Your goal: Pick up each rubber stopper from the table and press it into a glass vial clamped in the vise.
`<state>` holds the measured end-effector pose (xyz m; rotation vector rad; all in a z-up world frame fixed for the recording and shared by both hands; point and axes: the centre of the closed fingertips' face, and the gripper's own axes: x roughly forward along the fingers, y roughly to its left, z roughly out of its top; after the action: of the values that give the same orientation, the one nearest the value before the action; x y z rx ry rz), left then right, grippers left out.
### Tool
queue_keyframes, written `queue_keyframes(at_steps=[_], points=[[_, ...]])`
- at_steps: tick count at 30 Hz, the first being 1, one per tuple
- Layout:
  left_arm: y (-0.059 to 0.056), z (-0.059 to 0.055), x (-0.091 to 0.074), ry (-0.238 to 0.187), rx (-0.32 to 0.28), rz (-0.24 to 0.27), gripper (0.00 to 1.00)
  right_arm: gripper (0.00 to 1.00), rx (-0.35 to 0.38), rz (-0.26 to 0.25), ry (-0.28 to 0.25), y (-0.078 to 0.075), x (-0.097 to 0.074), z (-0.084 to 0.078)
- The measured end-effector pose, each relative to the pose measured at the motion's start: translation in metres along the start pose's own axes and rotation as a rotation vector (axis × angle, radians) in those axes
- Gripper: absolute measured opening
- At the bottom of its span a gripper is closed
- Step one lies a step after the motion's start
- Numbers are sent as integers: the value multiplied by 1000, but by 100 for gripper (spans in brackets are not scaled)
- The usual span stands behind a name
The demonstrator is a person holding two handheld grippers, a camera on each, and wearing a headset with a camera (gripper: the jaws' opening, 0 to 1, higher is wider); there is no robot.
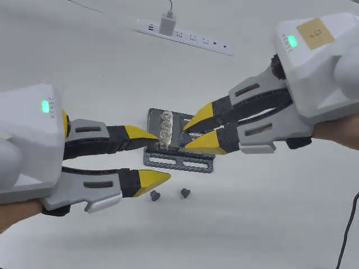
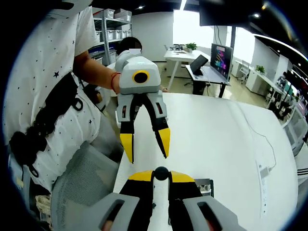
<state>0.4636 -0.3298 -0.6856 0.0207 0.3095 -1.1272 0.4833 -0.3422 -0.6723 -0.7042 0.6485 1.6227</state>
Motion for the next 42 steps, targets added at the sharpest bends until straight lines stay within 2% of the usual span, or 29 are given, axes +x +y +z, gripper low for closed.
queue_keyframes(at_steps=[6, 8, 16, 21, 25, 31, 37, 40, 42], points=[[8, -6, -4, -4, 16, 27, 40, 6, 44, -61, 47, -26, 5, -10], [10, -9, -5, 6, 19, 34, 43, 6, 54, -84, 67, -35, 8, -14], [17, -20, -7, 8, 13, 53, 52, 6, 103, -134, 139, -69, 22, -39], [20, -28, -5, 16, -4, 55, 63, 6, 126, -146, 179, -91, 34, -55], [20, -33, -4, 26, -12, 49, 66, 6, 136, -152, 198, -100, 44, -61], [23, -35, -3, 15, -16, 48, 73, 6, 137, -159, 233, -114, 62, -72], [28, -39, -4, 17, -19, 46, 79, 6, 143, -155, 250, -118, 72, -79], [30, -40, -3, 17, -20, 47, 83, 6, 126, -159, 284, -123, 77, -89], [30, -42, -2, 18, -24, 42, 85, 6, 129, -153, 285, -123, 79, -91]])
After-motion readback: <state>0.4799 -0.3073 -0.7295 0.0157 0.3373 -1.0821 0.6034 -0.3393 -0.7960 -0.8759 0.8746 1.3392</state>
